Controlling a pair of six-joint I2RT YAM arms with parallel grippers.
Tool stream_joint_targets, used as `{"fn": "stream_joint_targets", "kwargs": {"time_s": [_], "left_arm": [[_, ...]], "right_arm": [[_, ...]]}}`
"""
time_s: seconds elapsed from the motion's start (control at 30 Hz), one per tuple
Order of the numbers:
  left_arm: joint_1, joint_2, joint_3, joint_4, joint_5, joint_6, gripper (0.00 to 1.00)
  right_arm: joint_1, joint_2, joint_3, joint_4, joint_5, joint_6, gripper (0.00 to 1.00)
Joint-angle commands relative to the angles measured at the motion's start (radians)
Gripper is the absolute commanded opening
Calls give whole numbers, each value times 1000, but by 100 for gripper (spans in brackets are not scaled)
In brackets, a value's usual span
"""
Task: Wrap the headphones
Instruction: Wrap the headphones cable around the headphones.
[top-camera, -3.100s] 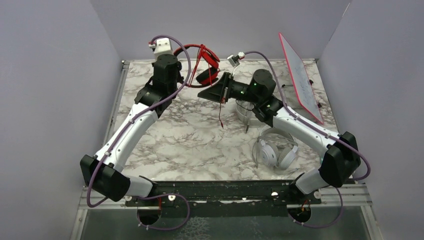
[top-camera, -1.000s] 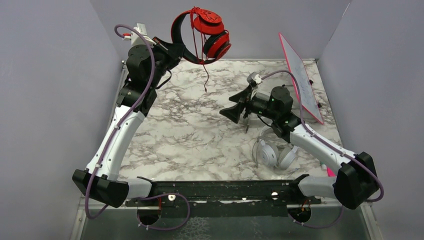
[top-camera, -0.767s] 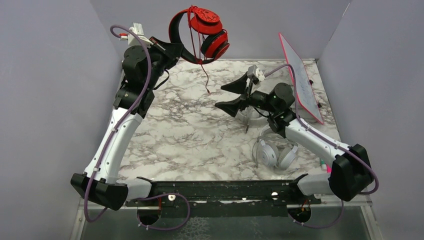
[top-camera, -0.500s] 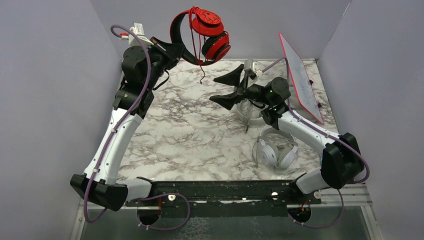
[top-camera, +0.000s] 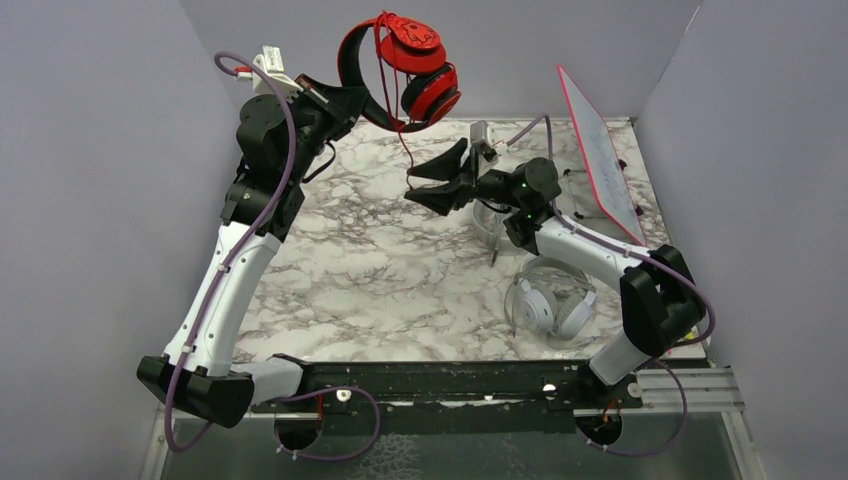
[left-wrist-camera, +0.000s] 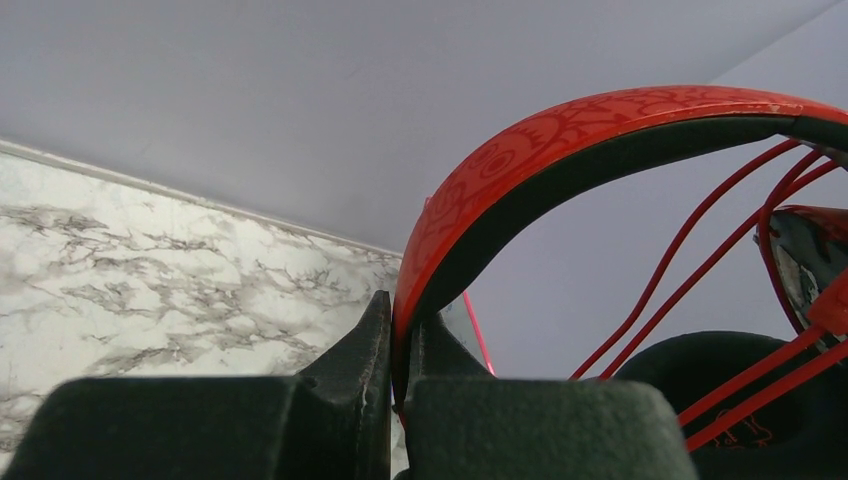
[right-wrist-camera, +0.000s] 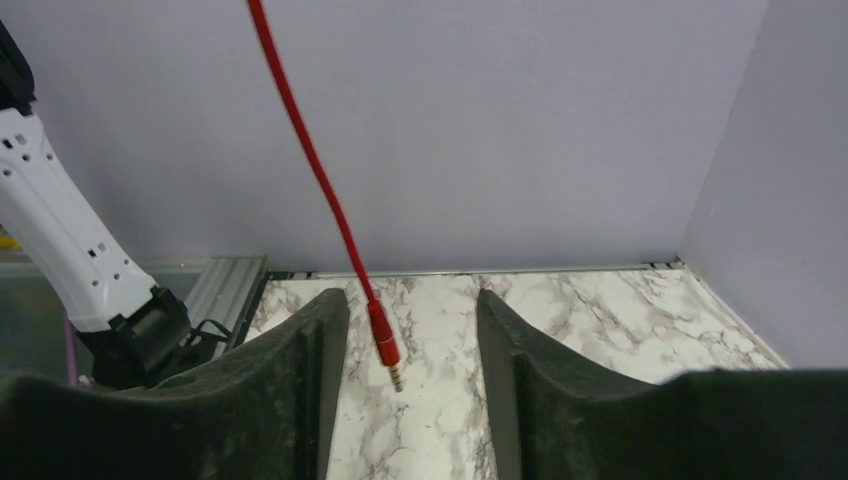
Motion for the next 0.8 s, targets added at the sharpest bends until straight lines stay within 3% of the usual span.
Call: {"fn": "stream_joint_targets", "kwargs": {"time_s": [0.0, 0.3, 0.57, 0.77], "left_arm": [[5, -39, 6, 78, 33, -38, 0], [4, -54, 11, 74, 34, -38, 0], [7, -48, 25, 73, 52, -43, 0], [9, -45, 21, 72, 66, -33, 0]], "right_arm": [[23, 23, 29, 88, -33, 26, 49], [29, 38, 33, 81, -20, 35, 3], [28, 23, -32, -2, -28, 76, 1], [29, 68, 38, -229, -31, 159, 1]]}}
